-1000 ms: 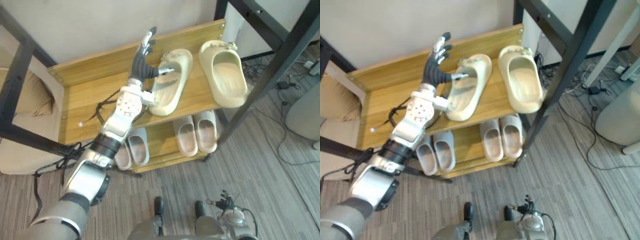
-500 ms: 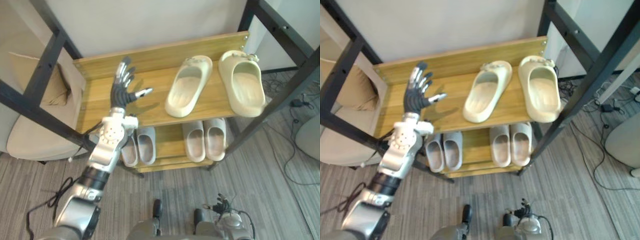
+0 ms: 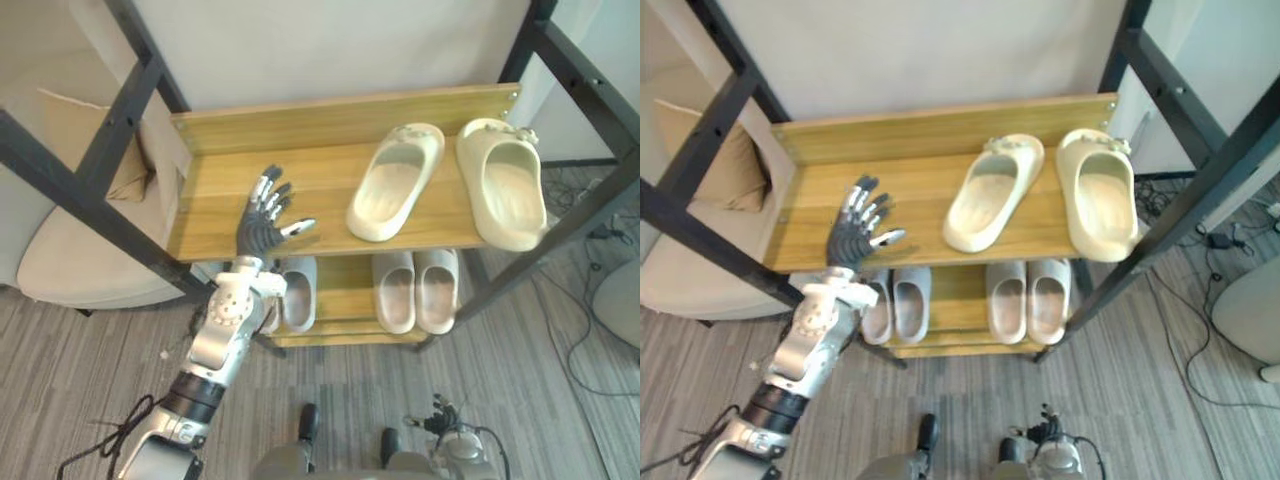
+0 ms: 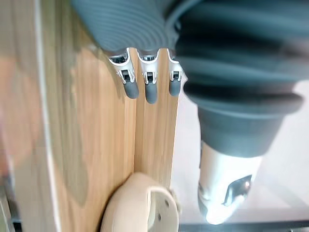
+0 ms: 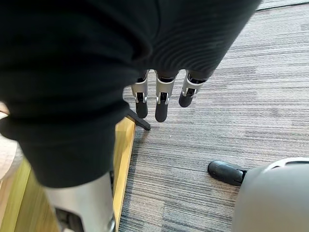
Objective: Organize the slippers on the shoe rack
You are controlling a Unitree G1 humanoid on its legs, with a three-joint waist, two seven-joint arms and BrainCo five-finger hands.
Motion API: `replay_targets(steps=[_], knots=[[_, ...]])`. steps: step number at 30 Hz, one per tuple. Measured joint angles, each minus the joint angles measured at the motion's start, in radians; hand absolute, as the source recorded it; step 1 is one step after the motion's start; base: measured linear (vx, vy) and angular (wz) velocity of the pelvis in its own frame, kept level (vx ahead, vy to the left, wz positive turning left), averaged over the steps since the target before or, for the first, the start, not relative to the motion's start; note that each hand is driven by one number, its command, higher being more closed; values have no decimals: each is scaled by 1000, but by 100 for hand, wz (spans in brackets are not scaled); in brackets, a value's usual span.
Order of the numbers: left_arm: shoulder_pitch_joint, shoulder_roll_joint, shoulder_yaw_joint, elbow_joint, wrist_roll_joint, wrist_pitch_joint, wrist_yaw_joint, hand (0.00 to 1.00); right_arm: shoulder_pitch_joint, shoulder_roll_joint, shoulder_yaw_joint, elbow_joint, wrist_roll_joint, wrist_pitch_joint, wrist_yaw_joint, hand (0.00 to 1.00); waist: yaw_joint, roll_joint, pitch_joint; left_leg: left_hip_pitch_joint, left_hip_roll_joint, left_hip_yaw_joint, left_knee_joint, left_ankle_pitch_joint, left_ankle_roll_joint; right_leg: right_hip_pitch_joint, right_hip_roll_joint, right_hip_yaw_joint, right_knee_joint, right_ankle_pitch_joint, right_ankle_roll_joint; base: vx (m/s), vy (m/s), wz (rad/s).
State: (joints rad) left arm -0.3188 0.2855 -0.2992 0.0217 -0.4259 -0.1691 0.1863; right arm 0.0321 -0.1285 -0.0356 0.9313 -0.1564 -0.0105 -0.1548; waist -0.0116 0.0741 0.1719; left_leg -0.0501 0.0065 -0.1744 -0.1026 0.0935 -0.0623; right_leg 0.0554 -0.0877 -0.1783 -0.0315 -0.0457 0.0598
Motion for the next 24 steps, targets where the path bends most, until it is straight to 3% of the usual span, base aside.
replay_targets(steps=[24], knots=[[-141, -108, -203, 79, -29, 6, -26, 0, -30, 0, 0, 29, 1, 10, -6, 0, -38, 5, -6, -5, 3, 31, 0, -3, -2, -18, 0, 27, -16, 11, 1, -3, 0, -3]])
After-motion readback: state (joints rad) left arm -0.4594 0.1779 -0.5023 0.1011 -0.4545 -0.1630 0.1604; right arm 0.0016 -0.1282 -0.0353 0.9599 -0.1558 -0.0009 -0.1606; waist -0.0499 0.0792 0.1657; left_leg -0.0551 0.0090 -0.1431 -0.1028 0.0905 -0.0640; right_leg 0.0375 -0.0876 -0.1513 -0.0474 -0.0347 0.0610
